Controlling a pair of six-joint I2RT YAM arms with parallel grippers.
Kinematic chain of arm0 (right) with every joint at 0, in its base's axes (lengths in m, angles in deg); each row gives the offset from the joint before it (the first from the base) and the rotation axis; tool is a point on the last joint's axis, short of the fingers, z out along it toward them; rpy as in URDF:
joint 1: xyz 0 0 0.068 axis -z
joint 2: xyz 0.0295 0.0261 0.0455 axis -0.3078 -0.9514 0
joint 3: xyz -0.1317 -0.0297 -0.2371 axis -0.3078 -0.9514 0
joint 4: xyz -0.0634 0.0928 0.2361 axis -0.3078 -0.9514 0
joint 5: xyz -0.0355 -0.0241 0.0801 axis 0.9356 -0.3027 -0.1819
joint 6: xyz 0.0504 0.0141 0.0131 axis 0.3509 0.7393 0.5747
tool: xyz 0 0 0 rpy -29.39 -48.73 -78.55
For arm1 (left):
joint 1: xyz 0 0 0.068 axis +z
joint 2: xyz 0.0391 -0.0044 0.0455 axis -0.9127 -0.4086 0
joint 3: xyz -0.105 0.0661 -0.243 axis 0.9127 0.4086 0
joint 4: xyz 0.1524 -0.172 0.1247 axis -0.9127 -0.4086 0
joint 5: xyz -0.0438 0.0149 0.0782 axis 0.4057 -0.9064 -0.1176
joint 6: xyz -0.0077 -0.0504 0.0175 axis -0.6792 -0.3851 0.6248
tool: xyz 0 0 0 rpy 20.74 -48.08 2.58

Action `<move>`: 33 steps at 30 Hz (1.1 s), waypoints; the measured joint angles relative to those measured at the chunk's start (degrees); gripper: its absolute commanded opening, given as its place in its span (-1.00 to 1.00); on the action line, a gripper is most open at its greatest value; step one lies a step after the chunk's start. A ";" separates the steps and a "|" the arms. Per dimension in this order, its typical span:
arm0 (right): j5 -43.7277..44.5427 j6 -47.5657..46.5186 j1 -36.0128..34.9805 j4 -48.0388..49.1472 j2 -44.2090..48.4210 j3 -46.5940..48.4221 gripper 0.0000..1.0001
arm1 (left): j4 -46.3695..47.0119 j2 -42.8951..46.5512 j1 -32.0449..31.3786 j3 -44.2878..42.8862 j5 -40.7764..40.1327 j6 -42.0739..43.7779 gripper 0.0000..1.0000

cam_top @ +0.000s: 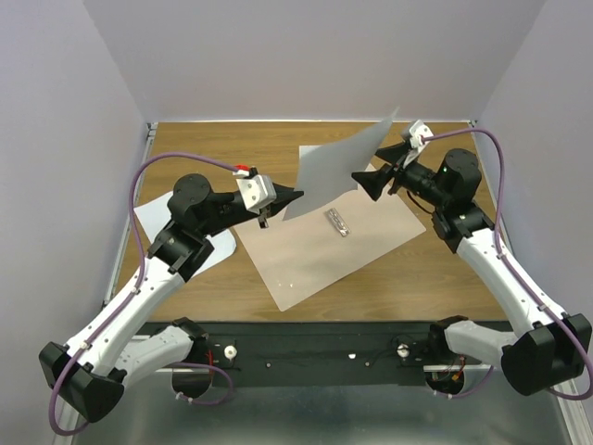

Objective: Put the files into the folder

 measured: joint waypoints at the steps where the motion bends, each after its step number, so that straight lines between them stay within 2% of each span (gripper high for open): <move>1: -0.31 -0.15 0.02 0.00 -0.02 0.24 0.70 | 0.55 0.66 0.00 0.26 0.09 -0.48 -1.00; 9: -12.37 -1.27 0.04 0.57 -0.20 1.79 0.70 | 4.37 2.58 0.00 3.80 0.57 -4.35 -1.00; 12: -16.24 -1.11 0.04 1.36 -1.44 4.35 0.62 | 4.61 3.08 0.00 5.29 1.46 -4.63 -1.00; 15: -19.63 -0.66 0.04 2.08 -2.82 6.14 0.37 | 4.59 4.11 0.00 5.84 1.44 -4.68 -1.00; 16: -20.63 -0.39 0.04 2.16 -2.97 6.23 0.07 | 4.61 4.57 0.00 5.84 1.36 -4.79 -1.00; 18: -22.27 -0.09 0.04 2.16 -3.06 6.25 -0.16 | 4.85 5.35 0.02 5.84 1.01 -5.40 -1.00; 19: -23.15 0.55 0.04 2.12 -3.08 6.25 -0.36 | 5.20 5.57 0.02 5.81 0.44 -5.90 -1.00; 22: -24.24 2.21 0.04 2.38 -3.06 6.25 -0.66 | 5.57 5.55 0.02 5.81 -1.55 -7.39 -1.00; 24: -24.20 3.26 0.04 2.45 -3.06 6.27 -0.76 | 6.21 5.49 0.02 5.95 -3.28 -8.94 -1.00; 25: -23.69 3.85 0.04 2.51 -3.04 6.25 -0.98 | 6.58 5.49 0.02 6.05 -4.17 -9.77 -1.00; 33: -17.57 8.92 -0.15 2.45 -2.93 6.25 -0.99 | 8.70 5.20 -0.04 8.20 -13.73 -17.49 -1.00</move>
